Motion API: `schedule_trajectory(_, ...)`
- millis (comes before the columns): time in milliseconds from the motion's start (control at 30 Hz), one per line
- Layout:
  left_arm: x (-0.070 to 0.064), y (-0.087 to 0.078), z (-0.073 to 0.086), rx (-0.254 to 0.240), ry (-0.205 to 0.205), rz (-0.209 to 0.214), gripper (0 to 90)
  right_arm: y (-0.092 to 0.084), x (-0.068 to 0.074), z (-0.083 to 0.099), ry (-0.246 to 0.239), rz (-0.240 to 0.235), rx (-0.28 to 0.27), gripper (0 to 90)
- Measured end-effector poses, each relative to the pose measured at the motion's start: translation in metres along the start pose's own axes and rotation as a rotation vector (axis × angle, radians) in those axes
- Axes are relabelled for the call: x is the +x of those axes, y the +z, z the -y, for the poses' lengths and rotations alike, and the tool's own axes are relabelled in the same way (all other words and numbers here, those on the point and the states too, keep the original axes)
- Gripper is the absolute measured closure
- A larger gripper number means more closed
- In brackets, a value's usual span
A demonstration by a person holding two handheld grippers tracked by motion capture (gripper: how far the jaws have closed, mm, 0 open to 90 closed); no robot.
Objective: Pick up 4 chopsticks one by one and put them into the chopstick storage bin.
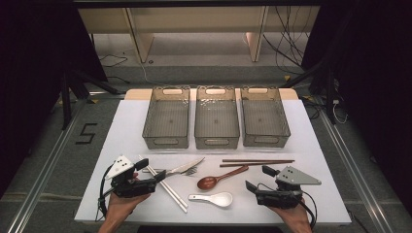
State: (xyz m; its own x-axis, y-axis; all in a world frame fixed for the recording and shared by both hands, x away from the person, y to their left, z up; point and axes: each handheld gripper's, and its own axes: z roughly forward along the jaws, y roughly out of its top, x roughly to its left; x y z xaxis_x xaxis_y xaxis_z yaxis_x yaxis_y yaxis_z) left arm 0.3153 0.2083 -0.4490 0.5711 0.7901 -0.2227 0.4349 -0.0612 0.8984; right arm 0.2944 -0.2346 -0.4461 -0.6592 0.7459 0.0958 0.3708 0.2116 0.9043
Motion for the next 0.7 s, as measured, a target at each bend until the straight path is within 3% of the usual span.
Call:
schedule_trajectory(200,0.0,0.001,-0.001,0.023,0.013,0.004,16.0,0.0,0.0,0.0,0.0,-0.002,0.007,21.0)
schedule_trajectory(467,0.004,0.004,-0.007,0.112,0.062,0.03,16.0,0.001,0.0,0.0,0.004,-0.005,0.016,21.2)
schedule_trajectory(567,0.005,0.005,-0.011,0.147,0.089,0.033,16.1,0.001,-0.001,0.0,0.005,-0.004,0.017,21.3)
schedule_trajectory(700,0.004,0.005,-0.02,0.21,0.168,0.032,16.7,0.002,0.0,0.001,0.007,-0.007,0.024,21.3)
